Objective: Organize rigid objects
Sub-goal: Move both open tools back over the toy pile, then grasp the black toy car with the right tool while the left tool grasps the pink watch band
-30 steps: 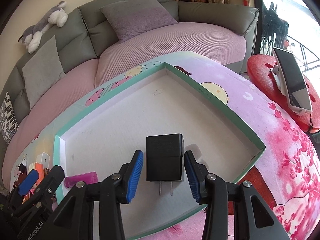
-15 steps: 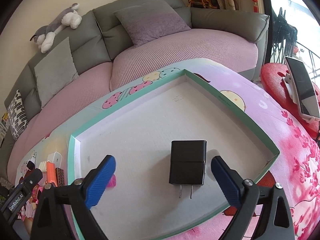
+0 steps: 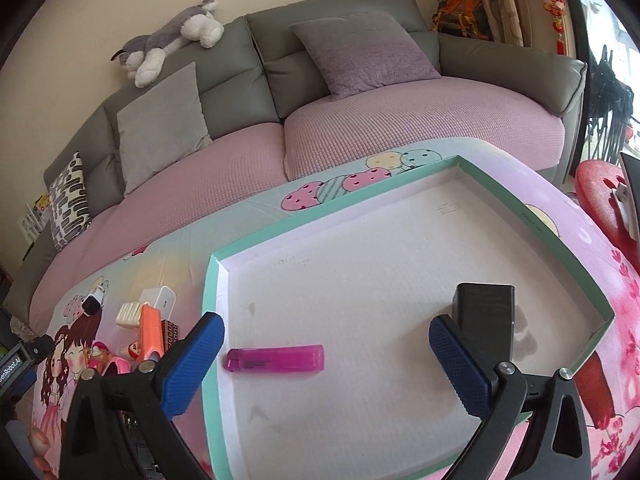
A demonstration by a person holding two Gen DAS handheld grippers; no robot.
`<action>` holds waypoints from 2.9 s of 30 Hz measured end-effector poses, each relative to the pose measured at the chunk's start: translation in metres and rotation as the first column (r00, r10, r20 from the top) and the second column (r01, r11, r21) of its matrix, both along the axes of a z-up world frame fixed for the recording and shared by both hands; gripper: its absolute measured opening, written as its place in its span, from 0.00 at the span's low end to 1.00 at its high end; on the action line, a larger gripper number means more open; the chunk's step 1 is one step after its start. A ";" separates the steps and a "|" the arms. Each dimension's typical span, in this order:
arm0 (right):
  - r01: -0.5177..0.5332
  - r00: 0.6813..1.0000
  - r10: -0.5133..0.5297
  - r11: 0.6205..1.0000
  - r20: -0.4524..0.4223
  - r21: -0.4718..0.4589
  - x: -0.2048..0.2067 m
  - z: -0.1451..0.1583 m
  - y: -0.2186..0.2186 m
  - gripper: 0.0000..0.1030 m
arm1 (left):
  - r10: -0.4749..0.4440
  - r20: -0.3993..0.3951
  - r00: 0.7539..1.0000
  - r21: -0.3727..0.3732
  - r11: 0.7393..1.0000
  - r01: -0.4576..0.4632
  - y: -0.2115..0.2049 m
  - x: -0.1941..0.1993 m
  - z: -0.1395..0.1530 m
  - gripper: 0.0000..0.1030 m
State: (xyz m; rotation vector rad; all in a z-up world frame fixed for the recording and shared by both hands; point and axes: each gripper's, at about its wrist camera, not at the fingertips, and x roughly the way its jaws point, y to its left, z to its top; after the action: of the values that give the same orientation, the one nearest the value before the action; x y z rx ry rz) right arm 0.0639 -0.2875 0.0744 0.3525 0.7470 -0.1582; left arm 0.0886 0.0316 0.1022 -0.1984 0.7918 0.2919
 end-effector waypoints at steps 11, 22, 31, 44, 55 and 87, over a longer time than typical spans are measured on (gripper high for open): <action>-0.242 0.970 0.241 0.970 0.026 0.020 0.011 0.003 0.073 1.00 | 0.066 -0.014 0.998 -0.006 0.998 -0.066 0.048 -0.016 -0.002 0.88; -0.430 0.896 0.432 0.902 -0.099 0.042 0.015 -0.021 0.146 1.00 | 0.074 -0.112 0.991 -0.014 0.997 -0.076 0.067 -0.017 -0.024 0.88; -0.486 0.856 0.487 0.872 -0.175 0.054 0.010 -0.034 0.167 0.92 | -0.018 -0.218 0.976 0.037 0.999 0.027 0.043 -0.003 -0.050 0.88; -0.521 0.817 0.504 0.853 -0.278 0.014 0.005 -0.056 0.182 0.79 | -0.037 -0.234 0.972 0.027 0.999 0.044 0.037 0.001 -0.054 0.88; -0.505 0.831 0.470 0.862 -0.296 -0.049 0.001 -0.051 0.171 0.48 | -0.086 -0.201 0.976 0.002 0.996 0.088 0.022 0.002 -0.042 0.88; -0.305 0.943 0.304 0.952 -0.132 0.013 -0.003 -0.009 0.094 0.31 | -0.343 -0.196 0.919 -0.024 0.938 0.345 -0.061 0.015 -0.054 0.86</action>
State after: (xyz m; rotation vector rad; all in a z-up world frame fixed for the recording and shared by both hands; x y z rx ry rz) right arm 0.0609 -0.1936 0.0652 0.2161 0.9234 0.1094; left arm 0.1040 -0.0294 0.0487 -0.0168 1.0051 -0.0190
